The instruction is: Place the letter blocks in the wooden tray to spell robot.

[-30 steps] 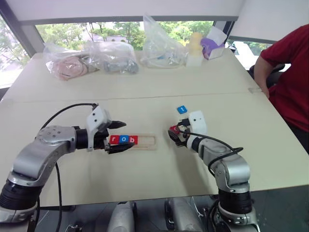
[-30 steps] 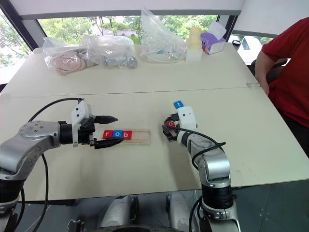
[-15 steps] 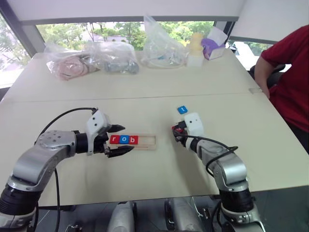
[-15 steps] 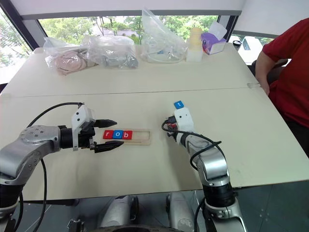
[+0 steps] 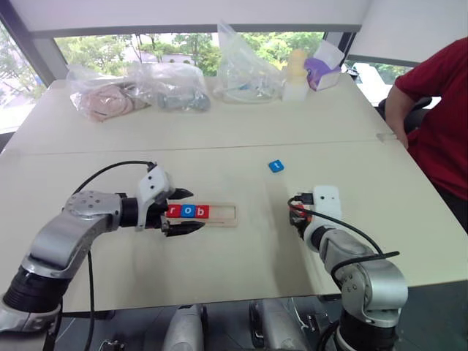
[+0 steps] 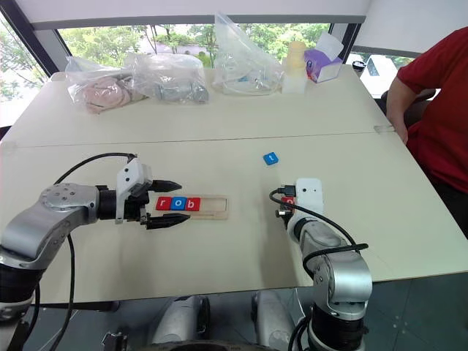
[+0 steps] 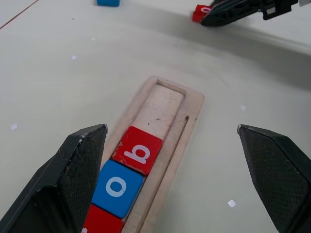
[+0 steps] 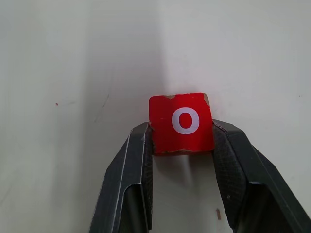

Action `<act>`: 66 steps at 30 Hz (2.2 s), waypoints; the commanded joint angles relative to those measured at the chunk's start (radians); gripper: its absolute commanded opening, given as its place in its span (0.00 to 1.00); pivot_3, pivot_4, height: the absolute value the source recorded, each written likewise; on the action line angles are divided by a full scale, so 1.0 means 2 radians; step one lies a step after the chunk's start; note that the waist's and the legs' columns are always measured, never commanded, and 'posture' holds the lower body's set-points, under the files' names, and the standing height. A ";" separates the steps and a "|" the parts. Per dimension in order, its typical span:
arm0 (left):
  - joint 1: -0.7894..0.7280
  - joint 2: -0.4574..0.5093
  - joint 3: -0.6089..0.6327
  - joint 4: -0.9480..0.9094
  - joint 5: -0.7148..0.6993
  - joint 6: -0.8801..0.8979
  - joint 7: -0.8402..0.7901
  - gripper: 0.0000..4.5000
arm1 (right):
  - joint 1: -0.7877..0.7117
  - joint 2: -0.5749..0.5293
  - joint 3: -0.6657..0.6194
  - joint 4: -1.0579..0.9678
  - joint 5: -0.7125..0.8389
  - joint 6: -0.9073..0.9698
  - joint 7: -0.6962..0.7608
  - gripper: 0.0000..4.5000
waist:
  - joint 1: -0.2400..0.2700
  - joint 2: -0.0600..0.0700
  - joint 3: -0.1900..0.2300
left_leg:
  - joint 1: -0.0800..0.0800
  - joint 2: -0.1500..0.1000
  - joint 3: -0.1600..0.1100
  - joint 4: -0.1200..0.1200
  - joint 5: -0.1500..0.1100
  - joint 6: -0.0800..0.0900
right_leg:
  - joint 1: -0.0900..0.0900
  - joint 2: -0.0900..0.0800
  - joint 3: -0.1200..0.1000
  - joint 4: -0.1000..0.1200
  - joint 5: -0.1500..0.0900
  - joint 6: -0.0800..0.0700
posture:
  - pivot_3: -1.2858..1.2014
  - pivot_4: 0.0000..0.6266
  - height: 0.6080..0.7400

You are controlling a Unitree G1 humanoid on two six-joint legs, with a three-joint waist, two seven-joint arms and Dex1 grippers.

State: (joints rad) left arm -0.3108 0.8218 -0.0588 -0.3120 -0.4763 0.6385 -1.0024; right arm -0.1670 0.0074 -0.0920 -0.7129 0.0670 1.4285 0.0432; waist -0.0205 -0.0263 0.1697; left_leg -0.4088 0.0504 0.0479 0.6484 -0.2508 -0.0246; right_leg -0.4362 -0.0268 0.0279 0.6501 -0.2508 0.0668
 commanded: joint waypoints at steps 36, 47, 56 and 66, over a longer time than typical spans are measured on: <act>0.049 0.086 0.073 -0.037 -0.046 0.009 -0.074 1.00 | -0.192 -0.363 0.111 0.643 0.032 -0.751 0.674 0.99 | 0.002 0.000 0.001 | 0.001 0.000 0.000 0.001 0.000 0.000 | 0.002 0.000 0.000 -0.001 0.000 0.000 | 0.52 0.24 0.98; 0.060 0.098 0.090 -0.044 -0.047 0.015 -0.068 1.00 | -0.227 -0.341 0.121 0.718 0.030 -0.784 0.715 0.26 | 0.001 0.000 0.001 | 0.002 0.000 0.000 0.001 0.000 0.000 | 0.003 0.000 0.000 -0.001 0.000 0.000 | 0.52 0.24 0.98; 0.071 0.117 0.092 -0.007 -0.017 -0.010 -0.073 1.00 | -0.207 -0.259 0.148 0.434 0.047 -0.558 0.587 0.26 | -0.001 0.000 0.002 | 0.002 0.000 0.000 0.001 0.000 0.000 | 0.002 0.000 0.000 0.002 0.000 0.001 | 0.52 0.24 0.98; 0.084 0.099 0.093 -0.021 -0.022 -0.005 -0.057 1.00 | -0.214 -0.203 0.232 0.373 -0.006 -0.506 0.500 0.26 | 0.004 0.000 0.002 | 0.000 0.000 0.001 0.001 0.000 0.000 | 0.001 -0.001 0.000 0.000 0.000 0.000 | 0.52 0.24 0.98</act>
State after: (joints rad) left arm -0.1393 1.0204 0.1014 -0.3268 -0.5127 0.6389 -1.1240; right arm -0.5671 -0.3966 0.3690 0.0371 0.0761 0.4348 1.0588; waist -0.0130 -0.0259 0.1729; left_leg -0.4081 0.0498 0.0492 0.6512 -0.2511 -0.0241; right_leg -0.4343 -0.0279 0.0279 0.6511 -0.2512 0.0674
